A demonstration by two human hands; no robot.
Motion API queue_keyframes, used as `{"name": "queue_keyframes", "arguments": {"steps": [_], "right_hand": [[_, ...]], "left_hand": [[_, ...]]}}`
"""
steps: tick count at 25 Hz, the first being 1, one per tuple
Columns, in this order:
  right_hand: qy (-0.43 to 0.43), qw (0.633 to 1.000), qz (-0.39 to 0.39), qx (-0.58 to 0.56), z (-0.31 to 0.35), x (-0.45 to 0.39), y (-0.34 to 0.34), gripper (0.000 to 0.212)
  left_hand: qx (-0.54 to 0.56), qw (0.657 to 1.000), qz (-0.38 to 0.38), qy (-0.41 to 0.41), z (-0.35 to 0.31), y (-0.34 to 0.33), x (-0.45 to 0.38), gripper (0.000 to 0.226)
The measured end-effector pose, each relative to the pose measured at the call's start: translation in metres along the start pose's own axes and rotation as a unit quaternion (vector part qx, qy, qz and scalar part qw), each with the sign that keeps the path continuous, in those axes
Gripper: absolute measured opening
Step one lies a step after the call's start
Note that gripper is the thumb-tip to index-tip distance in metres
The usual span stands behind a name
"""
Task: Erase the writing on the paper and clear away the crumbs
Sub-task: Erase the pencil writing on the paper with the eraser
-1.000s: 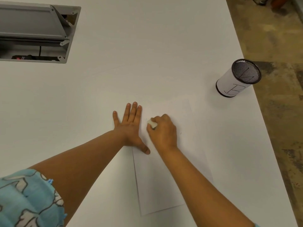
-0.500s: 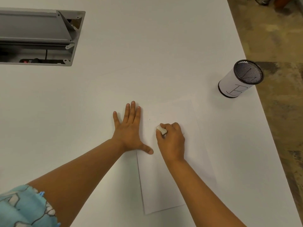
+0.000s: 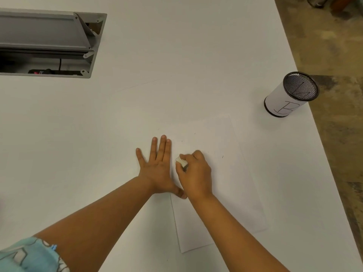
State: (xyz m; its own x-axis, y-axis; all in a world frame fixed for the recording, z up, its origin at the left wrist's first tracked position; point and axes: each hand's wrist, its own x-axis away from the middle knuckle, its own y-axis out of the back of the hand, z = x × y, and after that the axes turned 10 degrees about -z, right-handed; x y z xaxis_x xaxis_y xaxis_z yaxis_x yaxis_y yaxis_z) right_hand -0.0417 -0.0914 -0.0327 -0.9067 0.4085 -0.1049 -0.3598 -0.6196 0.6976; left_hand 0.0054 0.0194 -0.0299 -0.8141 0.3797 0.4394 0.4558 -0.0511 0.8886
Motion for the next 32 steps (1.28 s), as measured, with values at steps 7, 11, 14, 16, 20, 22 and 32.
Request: {"name": "queue_keyframes", "arguments": {"steps": [7,11,14,16,20,22,32], "right_hand": [[-0.026,1.000,-0.003,0.012,0.013,-0.038,-0.012,0.026],[-0.008,1.000,-0.019,0.018,-0.001,0.000,-0.003,0.023],[-0.009,1.000,0.005,0.014,0.009,-0.032,-0.011,0.026],[-0.011,1.000,0.021,0.016,0.017,-0.047,-0.011,0.027],[-0.169,0.978,-0.062,-0.105,-0.008,-0.035,0.026,0.024],[-0.313,0.911,-0.101,-0.248,-0.030,-0.028,0.056,0.021],[-0.436,0.847,-0.045,-0.300,-0.033,-0.042,0.089,0.021]], "left_hand": [[-0.015,0.999,0.033,0.019,-0.004,0.008,-0.001,0.150],[-0.016,0.999,0.019,0.021,-0.006,0.005,-0.001,0.150],[-0.020,0.999,0.030,0.021,-0.007,0.007,-0.002,0.150],[-0.014,0.999,0.033,0.023,-0.006,0.009,-0.002,0.151],[0.014,0.999,0.025,0.024,-0.004,0.006,0.000,0.155],[0.027,0.999,0.014,0.019,-0.003,0.005,0.001,0.156],[0.111,0.985,-0.129,0.008,-0.014,-0.011,0.036,0.114]]}}
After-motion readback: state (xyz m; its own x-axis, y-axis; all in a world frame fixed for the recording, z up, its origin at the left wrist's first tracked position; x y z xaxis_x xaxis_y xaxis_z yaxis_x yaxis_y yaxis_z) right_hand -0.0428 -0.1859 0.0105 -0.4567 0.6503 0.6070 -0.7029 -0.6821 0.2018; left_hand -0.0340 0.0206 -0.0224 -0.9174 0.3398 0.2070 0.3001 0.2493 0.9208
